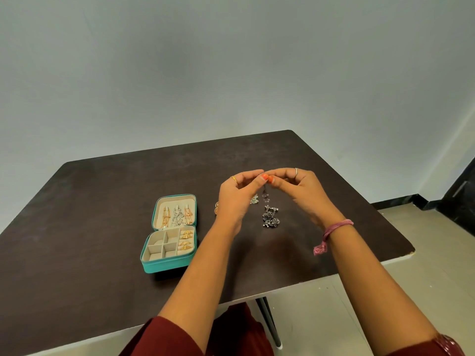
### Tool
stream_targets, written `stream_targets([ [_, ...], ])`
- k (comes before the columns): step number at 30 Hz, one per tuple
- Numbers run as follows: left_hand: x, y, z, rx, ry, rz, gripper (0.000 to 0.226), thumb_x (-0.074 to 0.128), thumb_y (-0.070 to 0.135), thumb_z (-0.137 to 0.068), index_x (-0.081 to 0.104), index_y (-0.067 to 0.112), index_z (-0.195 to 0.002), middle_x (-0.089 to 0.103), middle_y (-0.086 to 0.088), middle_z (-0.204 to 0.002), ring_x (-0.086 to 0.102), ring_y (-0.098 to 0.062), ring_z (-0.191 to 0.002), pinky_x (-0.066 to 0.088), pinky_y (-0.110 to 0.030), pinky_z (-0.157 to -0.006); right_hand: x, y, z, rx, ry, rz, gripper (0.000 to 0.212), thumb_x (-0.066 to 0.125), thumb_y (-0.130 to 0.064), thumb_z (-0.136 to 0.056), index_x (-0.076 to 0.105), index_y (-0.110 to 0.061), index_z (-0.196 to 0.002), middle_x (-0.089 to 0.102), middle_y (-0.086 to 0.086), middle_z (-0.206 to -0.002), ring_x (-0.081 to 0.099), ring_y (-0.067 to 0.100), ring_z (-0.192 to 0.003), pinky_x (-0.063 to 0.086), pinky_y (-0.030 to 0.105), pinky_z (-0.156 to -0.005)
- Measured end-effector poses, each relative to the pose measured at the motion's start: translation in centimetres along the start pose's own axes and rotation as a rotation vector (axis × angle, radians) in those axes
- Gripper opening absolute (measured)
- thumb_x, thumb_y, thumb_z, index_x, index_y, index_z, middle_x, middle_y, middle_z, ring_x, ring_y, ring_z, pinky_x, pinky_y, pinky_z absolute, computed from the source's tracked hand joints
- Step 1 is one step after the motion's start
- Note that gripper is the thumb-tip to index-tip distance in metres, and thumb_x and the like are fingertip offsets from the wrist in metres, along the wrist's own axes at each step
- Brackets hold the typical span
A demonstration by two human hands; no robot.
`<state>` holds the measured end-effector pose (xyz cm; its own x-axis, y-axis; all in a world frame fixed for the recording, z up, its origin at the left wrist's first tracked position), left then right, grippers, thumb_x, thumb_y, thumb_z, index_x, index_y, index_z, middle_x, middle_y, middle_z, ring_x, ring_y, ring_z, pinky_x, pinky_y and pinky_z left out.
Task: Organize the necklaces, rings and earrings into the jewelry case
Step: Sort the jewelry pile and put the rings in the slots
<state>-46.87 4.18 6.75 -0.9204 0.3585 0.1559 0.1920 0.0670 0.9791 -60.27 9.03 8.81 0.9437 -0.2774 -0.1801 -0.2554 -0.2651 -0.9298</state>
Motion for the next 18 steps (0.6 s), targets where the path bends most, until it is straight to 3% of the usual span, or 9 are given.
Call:
stream_targets([
  [5, -0.4, -0.3, -0.3, 0.011, 0.003, -0.014, 0.011, 0.070, 0.017, -0.085, 0.072, 0.021, -0.095, 0.073, 0.002, -0.090, 0.066, -0.007, -0.088, 0.052, -0.023, -0.083, -0.8, 3.4, 0.3, 0.042, 0.010, 0.253, 0.017, 0.063, -0.014, -0.090, 0.071, -0.023, -0.102, 0.073, -0.002, -0.095, 0.067, 0.012, -0.091, 0.052, 0.025, -0.084],
  [9, -0.6, -0.1, -0.2, 0.044, 0.016, -0.036, 0.012, 0.067, 0.016, -0.088, 0.070, 0.022, -0.098, 0.072, 0.005, -0.093, 0.065, -0.001, -0.088, 0.051, -0.017, -0.082, -0.4, 7.2, 1.0, 0.158, -0.050, 0.535, 0.011, 0.068, -0.023, -0.086, 0.071, -0.029, -0.095, 0.070, -0.006, -0.092, 0.062, -0.004, -0.075, 0.045, 0.012, -0.073],
  [12, -0.9, -0.2, -0.3, 0.059, 0.029, -0.081, 0.011, 0.066, 0.020, -0.089, 0.070, 0.025, -0.099, 0.071, 0.004, -0.096, 0.064, -0.002, -0.091, 0.050, -0.017, -0.082, 0.5, 8.4, 1.4, 0.184, -0.140, 0.724, 0.018, 0.068, -0.042, -0.083, 0.069, -0.035, -0.099, 0.059, -0.011, -0.100, 0.057, 0.005, -0.085, 0.048, 0.032, -0.081],
  [14, -0.9, -0.4, -0.3, 0.056, 0.030, -0.099, 0.011, 0.066, 0.021, -0.089, 0.070, 0.024, -0.100, 0.071, 0.002, -0.098, 0.064, -0.003, -0.092, 0.049, -0.017, -0.079, 1.0, 8.4, 1.5, 0.192, -0.183, 0.782, 0.025, 0.066, -0.048, -0.082, 0.068, -0.036, -0.104, 0.054, -0.012, -0.105, 0.055, 0.007, -0.092, 0.048, 0.037, -0.084],
  [18, -0.7, -0.7, -0.2, 0.042, 0.021, -0.093, 0.013, 0.066, 0.021, -0.090, 0.069, 0.021, -0.102, 0.072, -0.001, -0.101, 0.065, -0.003, -0.092, 0.047, -0.015, -0.076, 1.4, 7.6, 1.3, 0.162, -0.239, 0.840, 0.020, 0.064, -0.036, -0.086, 0.072, -0.030, -0.104, 0.055, -0.004, -0.101, 0.056, 0.013, -0.093, 0.049, 0.041, -0.085],
])
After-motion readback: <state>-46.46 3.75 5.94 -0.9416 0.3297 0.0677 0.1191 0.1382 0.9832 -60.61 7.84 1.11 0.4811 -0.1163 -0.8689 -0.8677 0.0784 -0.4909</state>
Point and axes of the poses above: each hand's wrist, its own z-axis away from the middle knuckle, its own x-axis out of the palm, y = z × x, the point moved 10 cm from there along -z, towards the middle knuckle
